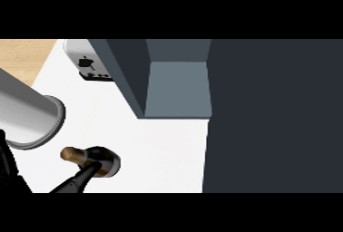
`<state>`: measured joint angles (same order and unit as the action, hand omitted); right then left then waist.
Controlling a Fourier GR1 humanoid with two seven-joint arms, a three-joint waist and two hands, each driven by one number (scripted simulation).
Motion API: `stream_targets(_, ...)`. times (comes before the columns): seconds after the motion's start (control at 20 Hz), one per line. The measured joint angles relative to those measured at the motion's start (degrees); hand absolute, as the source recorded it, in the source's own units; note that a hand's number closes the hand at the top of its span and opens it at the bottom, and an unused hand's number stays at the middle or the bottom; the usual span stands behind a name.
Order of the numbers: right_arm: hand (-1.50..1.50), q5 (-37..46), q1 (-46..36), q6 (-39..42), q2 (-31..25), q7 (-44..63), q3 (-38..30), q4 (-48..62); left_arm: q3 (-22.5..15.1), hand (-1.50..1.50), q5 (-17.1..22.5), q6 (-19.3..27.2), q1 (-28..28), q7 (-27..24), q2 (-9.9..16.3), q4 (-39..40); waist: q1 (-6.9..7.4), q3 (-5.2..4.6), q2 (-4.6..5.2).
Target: Pick up the wine, place it into the cabinet and close the cabinet
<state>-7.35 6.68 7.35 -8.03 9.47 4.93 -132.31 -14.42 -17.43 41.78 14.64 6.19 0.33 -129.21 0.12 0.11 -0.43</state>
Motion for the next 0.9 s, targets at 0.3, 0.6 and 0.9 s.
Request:
stream_targets(0.3, -1.50, -1.4, -3.0, -2.2, -1.1, 10.3, 1.7, -6.8, -13.7, -1.50, -14.6, 12.0, 1.0, 8.0, -0.2, -2.8, -0.20, -0.01, 0.17)
stream_targets(0.6, -1.50, -1.3, -10.9, -5.5, -2.2, 19.4, 0.5, -7.8, -20.8, -1.50, -27.6, 16.1, -1.7, 19.0, -0.3, -2.3, -0.21, 0.01, 0.31)
stream_targets(0.9, -1.50, -1.2, -16.9, -8.5, -3.0, 27.0, 0.0, -8.7, -23.3, -1.50, -38.6, 16.9, -4.5, 30.3, -0.3, -2.8, -0.34, -0.01, 0.27)
